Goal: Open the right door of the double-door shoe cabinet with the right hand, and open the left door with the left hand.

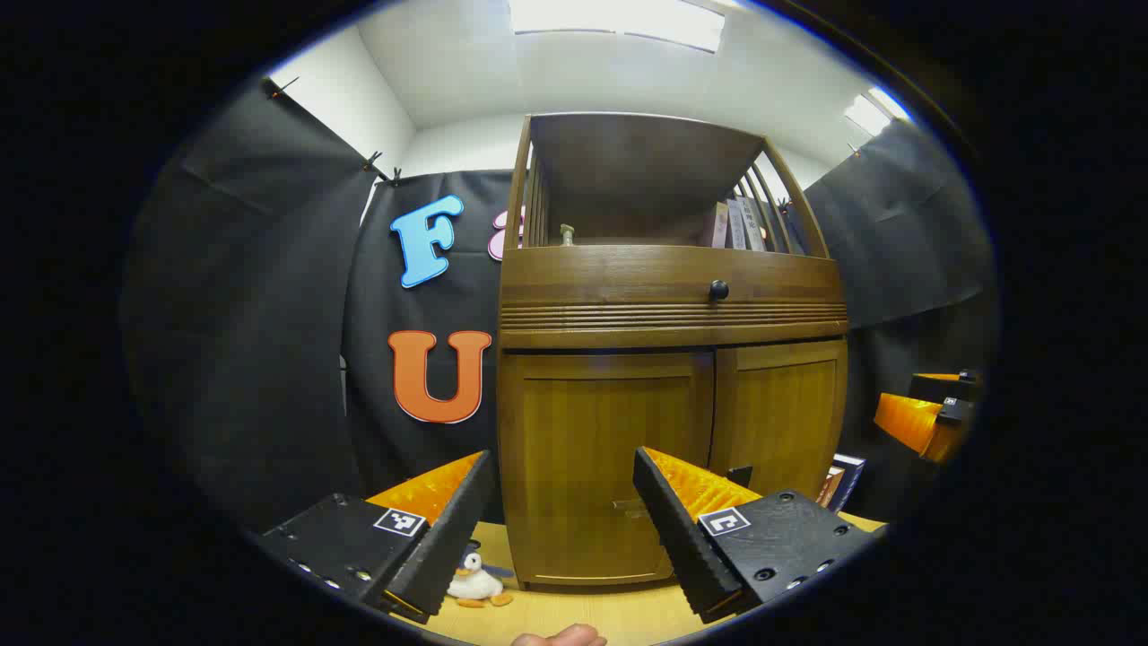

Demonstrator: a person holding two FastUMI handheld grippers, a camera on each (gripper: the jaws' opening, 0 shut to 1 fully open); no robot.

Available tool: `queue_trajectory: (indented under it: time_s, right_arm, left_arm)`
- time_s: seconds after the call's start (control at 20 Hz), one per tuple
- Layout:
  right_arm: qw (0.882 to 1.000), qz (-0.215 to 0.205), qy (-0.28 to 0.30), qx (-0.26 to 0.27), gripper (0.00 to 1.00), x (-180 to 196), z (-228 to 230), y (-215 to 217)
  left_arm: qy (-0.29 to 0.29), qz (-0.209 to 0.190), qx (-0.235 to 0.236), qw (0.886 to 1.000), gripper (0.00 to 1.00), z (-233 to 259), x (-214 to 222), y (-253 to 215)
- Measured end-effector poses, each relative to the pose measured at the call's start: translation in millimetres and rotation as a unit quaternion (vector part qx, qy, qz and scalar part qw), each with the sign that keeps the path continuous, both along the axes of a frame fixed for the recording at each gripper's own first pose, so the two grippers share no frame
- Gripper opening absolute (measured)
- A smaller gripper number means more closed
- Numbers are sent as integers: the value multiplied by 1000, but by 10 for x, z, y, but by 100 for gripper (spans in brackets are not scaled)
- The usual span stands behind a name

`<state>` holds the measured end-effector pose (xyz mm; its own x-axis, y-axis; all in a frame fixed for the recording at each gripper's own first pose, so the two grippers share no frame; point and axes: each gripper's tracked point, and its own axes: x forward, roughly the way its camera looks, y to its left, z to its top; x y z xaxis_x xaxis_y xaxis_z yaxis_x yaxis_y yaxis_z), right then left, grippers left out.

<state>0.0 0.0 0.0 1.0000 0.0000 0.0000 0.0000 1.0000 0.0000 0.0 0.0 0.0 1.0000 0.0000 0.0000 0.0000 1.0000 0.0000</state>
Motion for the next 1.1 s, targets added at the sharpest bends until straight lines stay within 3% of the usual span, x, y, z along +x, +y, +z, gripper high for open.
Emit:
queue_trajectory:
  time_s: [0.1,0.35,0.9,0.95,1.1]
  right_arm:
    - [1000,-1,-8,-3,100,18,67,-72]
    - [1000,9,-16,-3,100,54,98,-124]
    - [999,10,48,-4,100,347,-255,-59]
    - [999,13,51,-6,100,389,-291,-19]
    - [998,18,61,-14,100,538,-420,88]
  left_arm:
    - [-1,-6,2,1000,95,38,9,-90]
    - [-10,-11,-5,1000,95,127,21,-240]
    - [1,7,1,1000,95,74,-61,-147]
    - [2,11,2,1000,100,67,-80,-115]
    - [7,20,4,1000,95,29,-95,-31]
